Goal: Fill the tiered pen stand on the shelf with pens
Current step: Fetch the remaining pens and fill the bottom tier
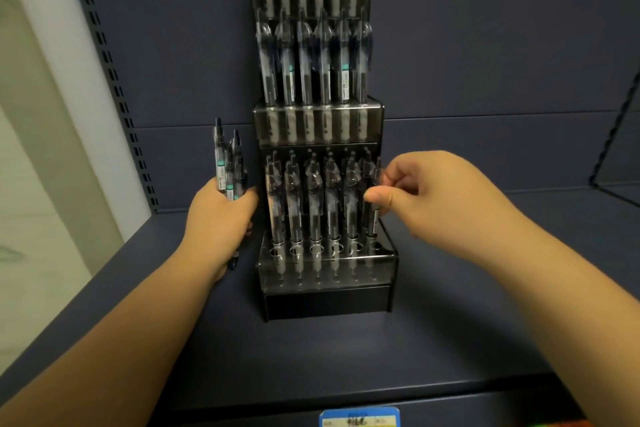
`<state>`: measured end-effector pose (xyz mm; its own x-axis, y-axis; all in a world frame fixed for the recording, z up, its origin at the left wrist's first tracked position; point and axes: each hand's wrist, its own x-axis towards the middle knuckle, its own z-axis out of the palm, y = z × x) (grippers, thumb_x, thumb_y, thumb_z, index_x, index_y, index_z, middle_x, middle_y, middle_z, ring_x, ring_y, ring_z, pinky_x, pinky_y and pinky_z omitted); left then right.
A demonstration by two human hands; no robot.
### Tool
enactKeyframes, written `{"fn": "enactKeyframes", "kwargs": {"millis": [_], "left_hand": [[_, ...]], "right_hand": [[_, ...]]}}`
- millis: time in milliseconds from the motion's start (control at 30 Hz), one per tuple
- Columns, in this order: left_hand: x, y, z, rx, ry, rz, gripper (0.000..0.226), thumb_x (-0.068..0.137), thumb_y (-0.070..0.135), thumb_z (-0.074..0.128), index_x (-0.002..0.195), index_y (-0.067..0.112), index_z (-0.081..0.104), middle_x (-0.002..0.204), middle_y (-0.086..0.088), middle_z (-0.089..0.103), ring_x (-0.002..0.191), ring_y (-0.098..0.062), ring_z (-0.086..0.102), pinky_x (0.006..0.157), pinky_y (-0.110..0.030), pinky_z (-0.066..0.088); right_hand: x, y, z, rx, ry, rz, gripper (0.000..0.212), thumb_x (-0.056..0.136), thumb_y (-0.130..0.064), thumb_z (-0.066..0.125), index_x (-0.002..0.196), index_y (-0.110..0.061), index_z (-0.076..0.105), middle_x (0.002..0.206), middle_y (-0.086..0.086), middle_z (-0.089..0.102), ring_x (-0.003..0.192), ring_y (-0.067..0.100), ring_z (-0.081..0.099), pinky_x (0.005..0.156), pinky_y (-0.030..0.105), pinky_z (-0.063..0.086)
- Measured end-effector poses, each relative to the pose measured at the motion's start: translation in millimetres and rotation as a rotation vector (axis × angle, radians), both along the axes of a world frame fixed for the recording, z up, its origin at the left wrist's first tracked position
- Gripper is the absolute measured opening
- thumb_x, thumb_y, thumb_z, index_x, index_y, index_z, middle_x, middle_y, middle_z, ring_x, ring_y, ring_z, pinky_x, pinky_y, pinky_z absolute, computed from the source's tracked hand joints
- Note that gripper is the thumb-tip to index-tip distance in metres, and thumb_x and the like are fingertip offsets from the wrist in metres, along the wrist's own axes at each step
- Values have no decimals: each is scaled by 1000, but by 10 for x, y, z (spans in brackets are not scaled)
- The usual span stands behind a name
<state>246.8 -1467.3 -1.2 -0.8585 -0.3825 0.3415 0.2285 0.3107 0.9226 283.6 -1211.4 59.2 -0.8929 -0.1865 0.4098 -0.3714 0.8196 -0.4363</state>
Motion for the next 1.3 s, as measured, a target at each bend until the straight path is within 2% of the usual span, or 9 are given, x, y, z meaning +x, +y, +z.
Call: {"fn": "enactKeyframes", "kwargs": {"millis": [100,233,400,500,600,767,867,1067,1300], "left_hand": [[31,-23,14,-27,-10,19,22,92,17,61,75,16,46,57,-2,48,49,-14,43,54,-35,39],[98,-59,98,-72,-4,53,25,93,21,62,78,9,47,66,-14,52,55,-22,47,55,-37,41],[231,-182,123,108,10,40,28,92,17,61,75,20,41,50,7,41,49,-18,39,53,-35,37],[365,-241,20,96,-18,45,26,93,18,61,76,20,43,52,3,44,48,-17,42,51,-33,39],[430,-261,-50,105,-34,47,24,94,18,60,77,19,44,56,-1,45,50,-18,43,50,-33,39],[479,-221,-46,-179,-1,129,14,91,29,62,82,20,56,71,-2,61,62,-19,57,55,-33,44],[464,-220,-54,-344,-3,93,7,87,25,57,81,21,56,73,-1,62,68,-22,60,53,-34,42],[537,-184,-35,-324,9,114,22,93,22,55,75,26,45,65,3,53,60,-16,50,53,-31,35],[602,-143,-2,-434,19,170,9,91,32,50,88,23,51,74,6,57,69,-15,55,56,-33,37]], "right_hand": [[22,-15,-70,-21,50,-7,26,93,-47,65,78,-26,61,76,-8,72,71,7,63,66,27,50],[63,-67,-128,-60,75,-22,24,95,-46,64,79,-28,60,72,-9,66,68,5,59,58,22,42],[138,-71,-214,-120,111,-82,25,93,-55,59,91,-31,62,82,-19,67,77,0,60,62,23,43],[292,-172,-220,-297,237,-111,25,92,-56,61,104,-35,56,87,-24,60,80,-10,56,62,16,38],[411,-476,-180,-332,323,-39,17,92,-50,65,96,-34,61,80,-21,61,80,-8,57,60,15,38],[389,-1139,-94,-301,172,161,20,88,-50,70,101,-35,66,75,-17,67,71,-1,61,67,19,48],[311,-1409,-32,-355,63,236,25,88,-47,72,107,-31,65,77,-14,70,63,1,63,71,29,56],[342,-1585,-62,-255,161,130,23,88,-51,71,93,-30,64,72,-16,65,75,-1,60,69,22,49],[344,-1607,-51,-311,167,65,29,85,-48,74,81,-25,57,69,-11,61,68,4,59,65,27,51]]}}
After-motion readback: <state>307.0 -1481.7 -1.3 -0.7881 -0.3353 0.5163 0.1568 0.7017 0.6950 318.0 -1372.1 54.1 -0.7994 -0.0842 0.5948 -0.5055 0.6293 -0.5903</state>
